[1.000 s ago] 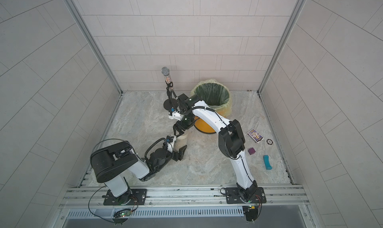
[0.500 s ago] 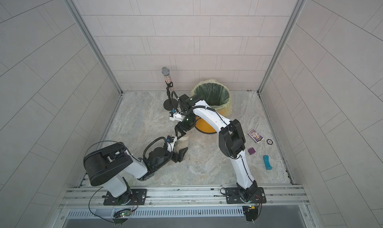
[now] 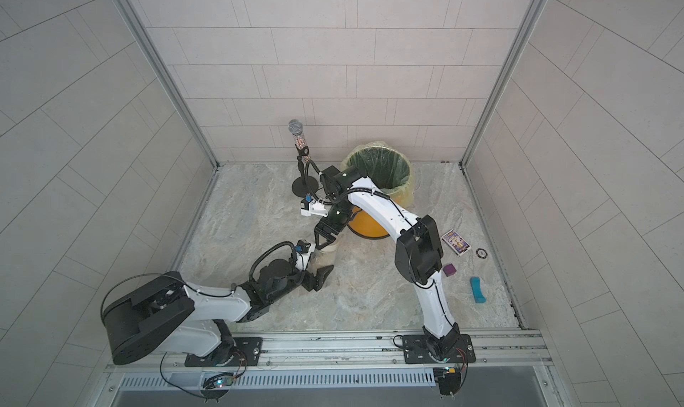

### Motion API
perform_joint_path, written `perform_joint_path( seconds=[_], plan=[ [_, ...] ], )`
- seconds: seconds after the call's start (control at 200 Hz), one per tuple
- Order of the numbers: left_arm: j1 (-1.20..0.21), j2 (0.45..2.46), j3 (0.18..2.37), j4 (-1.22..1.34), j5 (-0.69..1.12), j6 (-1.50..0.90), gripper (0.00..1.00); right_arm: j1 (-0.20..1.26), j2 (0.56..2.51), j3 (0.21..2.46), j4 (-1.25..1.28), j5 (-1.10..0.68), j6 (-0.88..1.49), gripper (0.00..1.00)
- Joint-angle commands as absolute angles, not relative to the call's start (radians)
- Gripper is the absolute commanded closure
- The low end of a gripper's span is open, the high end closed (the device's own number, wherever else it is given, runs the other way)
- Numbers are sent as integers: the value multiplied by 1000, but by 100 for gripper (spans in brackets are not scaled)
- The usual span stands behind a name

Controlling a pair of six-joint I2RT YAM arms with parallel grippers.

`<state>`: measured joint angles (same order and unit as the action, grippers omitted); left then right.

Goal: Empty expired oatmeal from jars
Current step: Pick up the jar from the center of the board, then unscrew the lid from the jar.

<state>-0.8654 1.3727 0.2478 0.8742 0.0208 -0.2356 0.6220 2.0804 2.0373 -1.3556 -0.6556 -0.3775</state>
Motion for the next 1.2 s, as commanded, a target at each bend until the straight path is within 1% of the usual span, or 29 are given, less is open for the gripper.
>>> perform_joint_path(
  seconds=[0.0,0.09,0.18,0.26,0.33,0.405,0.49,0.59,0.635,0.7,0.86,1.046,1.096,1.191],
  plan=[
    [-833,1320,322,880,43,-291,100,644,2034,2025,-1478,-578,-593,62],
    [-829,1304,324,877,59,-299,100,647,2019,2013,-1505,-569,-673,59],
    [-827,1295,333,859,75,-304,100,660,1990,1978,-1491,-520,-725,53],
    [-827,1285,334,852,74,-303,100,672,1977,1963,-1462,-463,-730,51],
    [-827,1274,334,843,68,-301,100,672,1983,1970,-1462,-458,-718,47],
    [-827,1266,330,842,65,-300,100,669,1993,1978,-1463,-468,-689,46],
    [-827,1253,322,843,54,-294,100,664,1995,1972,-1445,-494,-651,47],
    [-827,1233,312,843,49,-291,100,659,2001,1974,-1429,-514,-620,55],
    [-828,1217,308,840,44,-291,100,650,2009,1978,-1427,-519,-604,56],
    [-827,1190,310,815,41,-292,100,630,2028,1986,-1422,-531,-577,57],
    [-827,1146,308,787,27,-278,100,585,2081,2040,-1474,-625,-563,59],
    [-827,1100,313,748,6,-267,100,578,2084,2055,-1481,-650,-563,57],
    [-827,1089,314,739,1,-266,100,571,2090,2066,-1493,-664,-531,58],
    [-827,1072,314,725,1,-265,100,569,2087,2057,-1494,-654,-541,57]
  ],
)
